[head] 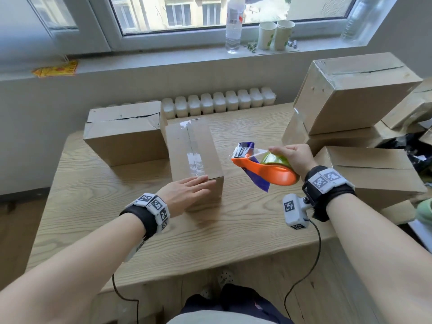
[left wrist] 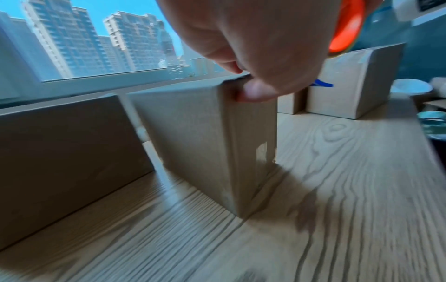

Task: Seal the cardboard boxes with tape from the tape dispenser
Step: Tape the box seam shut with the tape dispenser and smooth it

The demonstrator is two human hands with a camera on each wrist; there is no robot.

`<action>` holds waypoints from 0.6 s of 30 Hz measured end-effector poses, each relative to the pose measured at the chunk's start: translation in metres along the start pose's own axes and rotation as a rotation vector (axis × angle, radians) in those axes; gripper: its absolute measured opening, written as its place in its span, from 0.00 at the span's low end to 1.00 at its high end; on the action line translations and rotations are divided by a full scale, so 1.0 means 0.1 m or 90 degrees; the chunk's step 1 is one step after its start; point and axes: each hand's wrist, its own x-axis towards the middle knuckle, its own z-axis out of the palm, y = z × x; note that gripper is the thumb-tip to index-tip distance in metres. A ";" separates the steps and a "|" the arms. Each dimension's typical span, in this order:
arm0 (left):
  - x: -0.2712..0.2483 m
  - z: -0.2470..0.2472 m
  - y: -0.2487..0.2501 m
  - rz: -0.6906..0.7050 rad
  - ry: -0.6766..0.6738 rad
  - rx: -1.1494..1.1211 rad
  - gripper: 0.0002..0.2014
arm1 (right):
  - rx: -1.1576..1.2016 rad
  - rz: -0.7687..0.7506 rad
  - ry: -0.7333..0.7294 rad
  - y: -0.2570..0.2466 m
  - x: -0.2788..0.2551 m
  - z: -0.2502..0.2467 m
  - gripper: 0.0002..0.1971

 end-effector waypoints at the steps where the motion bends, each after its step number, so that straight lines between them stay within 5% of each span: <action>1: -0.05 0.01 -0.04 -0.015 0.004 0.002 0.38 | 0.001 -0.008 -0.006 -0.01 0.00 0.05 0.10; 6: -0.18 -0.12 -0.06 -0.084 0.000 -0.057 0.39 | -0.023 -0.017 -0.039 -0.07 -0.02 0.26 0.15; 11: -0.06 -0.63 -0.11 -0.336 0.244 -0.310 0.25 | -0.141 -0.074 -0.103 -0.30 -0.03 0.39 0.19; 14: 0.06 -0.99 -0.13 -0.309 0.240 -0.438 0.20 | -0.232 -0.144 -0.149 -0.49 -0.08 0.50 0.24; 18: 0.12 -1.14 -0.15 -0.251 0.182 -0.379 0.14 | -0.276 -0.203 -0.177 -0.63 -0.10 0.58 0.25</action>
